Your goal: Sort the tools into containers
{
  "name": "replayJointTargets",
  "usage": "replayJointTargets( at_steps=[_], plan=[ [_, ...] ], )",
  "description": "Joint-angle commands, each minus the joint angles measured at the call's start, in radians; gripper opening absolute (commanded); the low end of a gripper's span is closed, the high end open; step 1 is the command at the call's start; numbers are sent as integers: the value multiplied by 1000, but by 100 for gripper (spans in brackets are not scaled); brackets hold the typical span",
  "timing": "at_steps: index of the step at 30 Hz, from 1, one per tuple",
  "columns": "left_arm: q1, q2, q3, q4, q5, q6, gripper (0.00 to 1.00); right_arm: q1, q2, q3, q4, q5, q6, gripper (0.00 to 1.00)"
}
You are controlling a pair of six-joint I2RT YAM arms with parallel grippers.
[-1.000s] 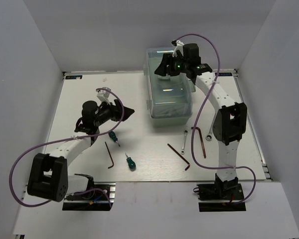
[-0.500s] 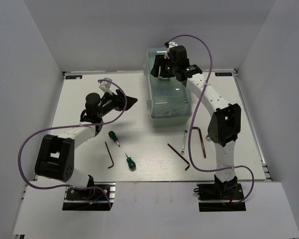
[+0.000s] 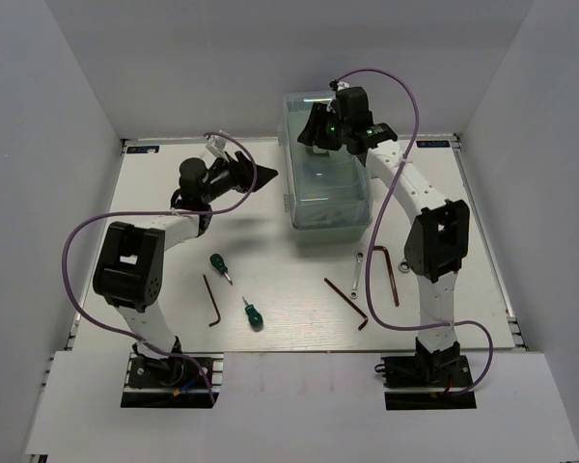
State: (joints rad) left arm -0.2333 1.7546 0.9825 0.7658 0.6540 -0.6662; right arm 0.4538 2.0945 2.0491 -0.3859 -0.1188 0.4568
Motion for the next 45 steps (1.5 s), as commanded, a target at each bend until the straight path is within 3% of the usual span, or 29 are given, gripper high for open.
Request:
replayJointTargets(
  at_steps=[1, 13, 18, 22, 31, 45],
  plan=[
    [-6, -3, 76, 50, 44, -27, 81, 6, -22, 54, -21, -93, 49, 54],
    [-26, 43, 284, -88, 75, 11, 79, -10, -50, 66, -14, -156, 74, 53],
    [-57, 98, 373, -143, 75, 20, 69, -20, -56, 60, -7, -166, 80, 53],
    [-89, 167, 474, -223, 84, 40, 53, -21, -56, 52, -4, -180, 88, 51],
    [-118, 177, 498, -318, 50, 96, 53, -46, -51, 56, 13, -226, 132, 48],
    [-155, 259, 657, -485, -27, 160, 53, -73, -57, 37, 51, -295, 195, 44]
  ],
)
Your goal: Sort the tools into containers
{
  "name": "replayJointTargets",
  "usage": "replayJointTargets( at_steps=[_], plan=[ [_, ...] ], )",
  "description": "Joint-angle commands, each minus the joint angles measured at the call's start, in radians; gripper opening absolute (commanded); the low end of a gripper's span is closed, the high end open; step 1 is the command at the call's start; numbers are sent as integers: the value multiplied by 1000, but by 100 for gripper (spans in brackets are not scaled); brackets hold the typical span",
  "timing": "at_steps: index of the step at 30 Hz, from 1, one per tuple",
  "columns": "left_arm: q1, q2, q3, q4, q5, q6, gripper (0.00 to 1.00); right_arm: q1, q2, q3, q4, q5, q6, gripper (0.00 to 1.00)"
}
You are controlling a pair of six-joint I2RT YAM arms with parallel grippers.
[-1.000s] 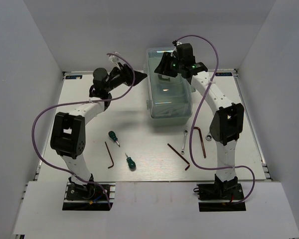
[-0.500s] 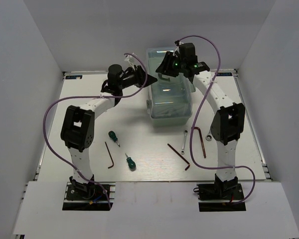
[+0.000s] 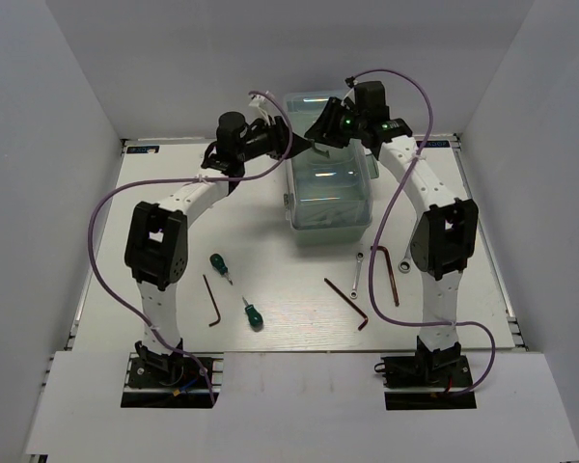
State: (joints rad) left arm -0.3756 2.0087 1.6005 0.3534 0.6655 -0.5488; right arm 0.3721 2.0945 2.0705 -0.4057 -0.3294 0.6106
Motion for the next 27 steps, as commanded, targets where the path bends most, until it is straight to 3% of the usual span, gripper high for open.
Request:
replayJointTargets(
  at_steps=[1, 19, 21, 24, 27],
  plan=[
    [-13, 5, 48, -83, -53, 43, 53, 7, -59, 16, 70, -88, 46, 44],
    [-68, 94, 197, -246, -164, 92, 62, -6, -48, 7, 94, -129, 78, 43],
    [-68, 94, 222, -269, -199, 101, 62, -9, -48, 8, 94, -131, 80, 51],
    [-78, 105, 231, -289, -217, 101, 62, -10, -65, 33, 42, -90, 10, 71],
    [-78, 114, 231, -298, -239, 101, 62, -18, -97, 65, -16, 6, -49, 74]
  ],
)
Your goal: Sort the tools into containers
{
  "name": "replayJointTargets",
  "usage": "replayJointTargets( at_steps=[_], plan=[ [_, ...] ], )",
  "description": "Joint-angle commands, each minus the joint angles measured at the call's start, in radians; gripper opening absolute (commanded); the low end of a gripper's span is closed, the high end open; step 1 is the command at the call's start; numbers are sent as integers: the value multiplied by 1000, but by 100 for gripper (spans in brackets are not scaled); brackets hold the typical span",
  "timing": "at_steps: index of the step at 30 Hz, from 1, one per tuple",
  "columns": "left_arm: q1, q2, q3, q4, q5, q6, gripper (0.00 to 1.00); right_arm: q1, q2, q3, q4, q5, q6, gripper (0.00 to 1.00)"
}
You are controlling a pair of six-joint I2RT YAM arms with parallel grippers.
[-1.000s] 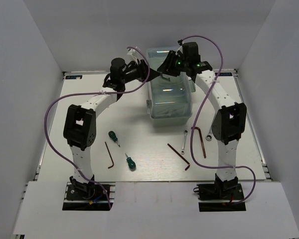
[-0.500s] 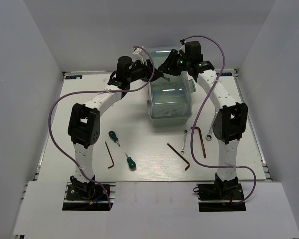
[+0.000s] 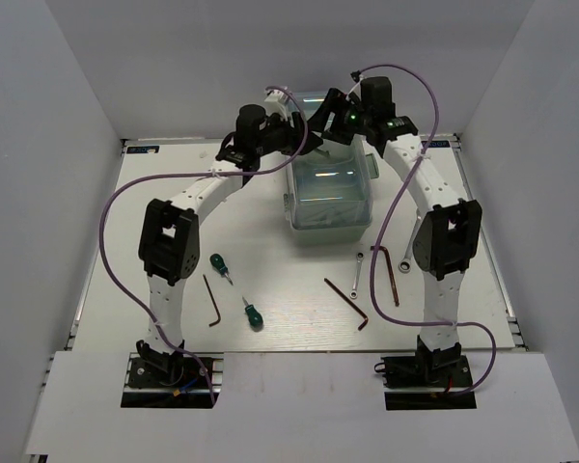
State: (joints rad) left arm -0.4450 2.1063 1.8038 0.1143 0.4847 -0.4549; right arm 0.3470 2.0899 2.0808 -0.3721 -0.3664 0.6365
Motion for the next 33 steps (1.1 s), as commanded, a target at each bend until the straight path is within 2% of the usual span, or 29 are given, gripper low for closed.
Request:
replayJointTargets(
  at_steps=[1, 4, 6, 11, 16, 18, 19, 21, 22, 23, 24, 25, 28, 33],
  plan=[
    [-18, 17, 28, -70, -73, 7, 62, 4, -100, 65, -60, 62, -99, 74],
    [-18, 27, 55, -105, -116, -4, 59, -6, -155, 53, -132, 312, -202, 74],
    [-29, 43, 106, -159, -155, -4, 58, -17, -215, 0, -149, 469, -215, 74],
    [-52, 89, 235, -289, -253, -4, 58, -100, -397, -286, -39, 521, -261, 74],
    [-72, 138, 333, -370, -291, -4, 49, -178, -496, -562, 2, 526, -302, 74],
    [-72, 152, 354, -407, -291, -4, 41, -215, -518, -611, 4, 480, -308, 74],
    [-72, 152, 355, -407, -291, -4, 31, -227, -521, -623, -4, 433, -308, 73],
    [-72, 152, 355, -421, -291, -4, 21, -259, -504, -654, -4, 377, -304, 73],
    [-72, 152, 355, -421, -291, -4, 16, -278, -498, -656, -4, 272, -304, 72],
    [-72, 152, 355, -421, -282, -4, 6, -299, -463, -660, 4, 236, -301, 72],
    [-72, 152, 355, -421, -282, -4, 1, -309, -449, -662, 5, 209, -291, 72],
    [-72, 152, 355, -421, -282, -4, 0, -330, -435, -662, 24, 126, -290, 72],
    [-72, 142, 396, -432, -271, -4, 0, -387, -323, -625, 32, 49, -273, 72],
    [-72, 142, 414, -441, -271, -4, 0, -410, -165, -542, 68, -147, -253, 70]
  ],
)
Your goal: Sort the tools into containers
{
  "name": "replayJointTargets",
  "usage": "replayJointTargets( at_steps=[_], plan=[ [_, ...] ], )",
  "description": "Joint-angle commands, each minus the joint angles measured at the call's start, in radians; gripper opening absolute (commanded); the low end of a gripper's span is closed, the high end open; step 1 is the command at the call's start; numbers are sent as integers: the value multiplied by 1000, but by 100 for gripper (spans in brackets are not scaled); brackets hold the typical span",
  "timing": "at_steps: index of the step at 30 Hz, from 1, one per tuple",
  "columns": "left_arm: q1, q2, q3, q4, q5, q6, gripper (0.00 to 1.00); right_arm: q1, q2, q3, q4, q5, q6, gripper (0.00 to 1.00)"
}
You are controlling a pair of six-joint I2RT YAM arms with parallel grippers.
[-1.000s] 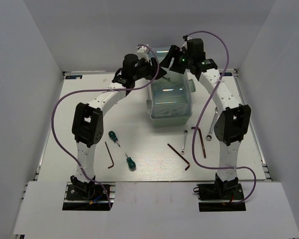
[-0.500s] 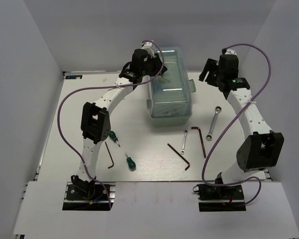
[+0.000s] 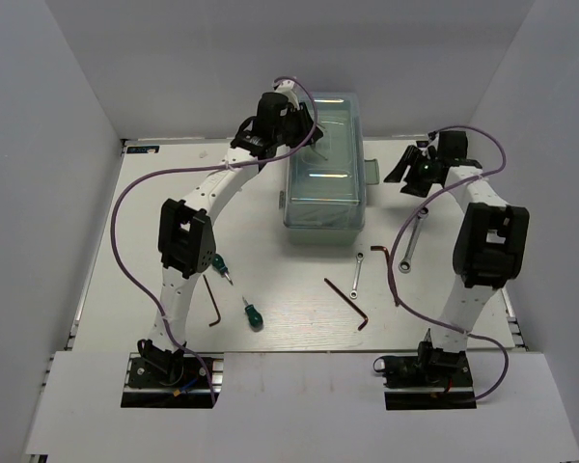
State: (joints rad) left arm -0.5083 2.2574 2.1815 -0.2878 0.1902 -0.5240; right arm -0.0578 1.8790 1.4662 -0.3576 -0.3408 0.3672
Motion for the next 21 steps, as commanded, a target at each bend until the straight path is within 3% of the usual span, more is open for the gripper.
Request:
replayJointTargets(
  at_steps=[1, 7, 14, 21],
  plan=[
    [-9, -9, 37, -39, 23, 65, 0, -10, 81, 100, 58, -188, 16, 69],
    [-9, 1, 37, -39, 23, 65, 0, -27, 196, 146, 215, -390, 135, 66],
    [-9, 10, 37, -39, 32, 65, 0, -45, 221, 68, 536, -524, 315, 63],
    [-9, 10, 37, -39, 32, 65, 0, -54, 200, 56, 465, -465, 273, 62]
  ],
)
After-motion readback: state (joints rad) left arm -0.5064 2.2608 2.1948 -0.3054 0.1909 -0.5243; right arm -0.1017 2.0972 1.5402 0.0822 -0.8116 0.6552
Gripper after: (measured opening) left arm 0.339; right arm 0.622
